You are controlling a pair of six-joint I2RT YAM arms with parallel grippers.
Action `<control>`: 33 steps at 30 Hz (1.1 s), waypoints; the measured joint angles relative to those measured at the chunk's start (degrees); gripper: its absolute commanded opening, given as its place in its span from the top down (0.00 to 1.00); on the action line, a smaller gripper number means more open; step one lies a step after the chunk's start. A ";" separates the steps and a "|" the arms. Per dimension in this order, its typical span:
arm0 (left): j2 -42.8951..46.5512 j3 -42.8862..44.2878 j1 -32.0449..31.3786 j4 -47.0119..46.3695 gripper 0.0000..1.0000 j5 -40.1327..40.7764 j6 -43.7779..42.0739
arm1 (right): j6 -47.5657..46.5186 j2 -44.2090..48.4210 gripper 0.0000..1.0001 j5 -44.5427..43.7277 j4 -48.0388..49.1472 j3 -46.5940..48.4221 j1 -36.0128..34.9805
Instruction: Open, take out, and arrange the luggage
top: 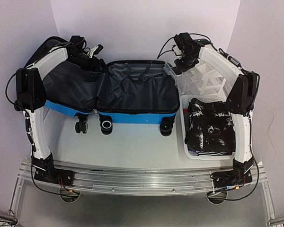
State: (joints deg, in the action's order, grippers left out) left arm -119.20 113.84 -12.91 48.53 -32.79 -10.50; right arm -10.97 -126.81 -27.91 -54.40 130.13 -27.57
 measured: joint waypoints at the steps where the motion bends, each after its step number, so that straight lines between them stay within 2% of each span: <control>1: 0.01 0.00 0.00 -0.01 0.00 -0.01 0.00 | -0.40 -0.36 0.96 -1.01 -0.25 0.00 0.09; 4: 0.02 0.00 0.00 -0.02 0.00 0.01 0.00 | -1.08 -0.59 0.86 -3.63 -0.67 0.00 0.35; 8: 0.02 0.00 0.00 -0.02 0.00 -0.01 0.00 | -1.19 -0.59 0.55 -5.67 -0.66 -0.80 0.54; 11: 0.02 0.00 0.00 -0.02 0.00 0.00 0.00 | -0.83 -0.59 0.50 -6.70 -1.04 -1.33 0.22; 23: 0.04 0.00 0.00 0.00 0.00 -0.01 0.02 | 1.68 -0.59 0.50 -8.04 -3.10 -0.10 0.07; 28: 0.04 0.00 0.00 -0.02 0.00 -0.01 0.02 | 4.74 -0.27 0.49 -0.05 -4.50 4.79 0.37; 33: 0.04 0.00 0.00 -0.02 0.00 -0.02 0.08 | 7.69 2.49 0.65 10.03 -3.85 6.57 -0.37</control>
State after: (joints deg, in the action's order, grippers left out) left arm -119.15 113.84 -12.91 48.51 -32.81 -10.43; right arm -3.27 -124.31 -17.88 -58.25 136.69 -27.94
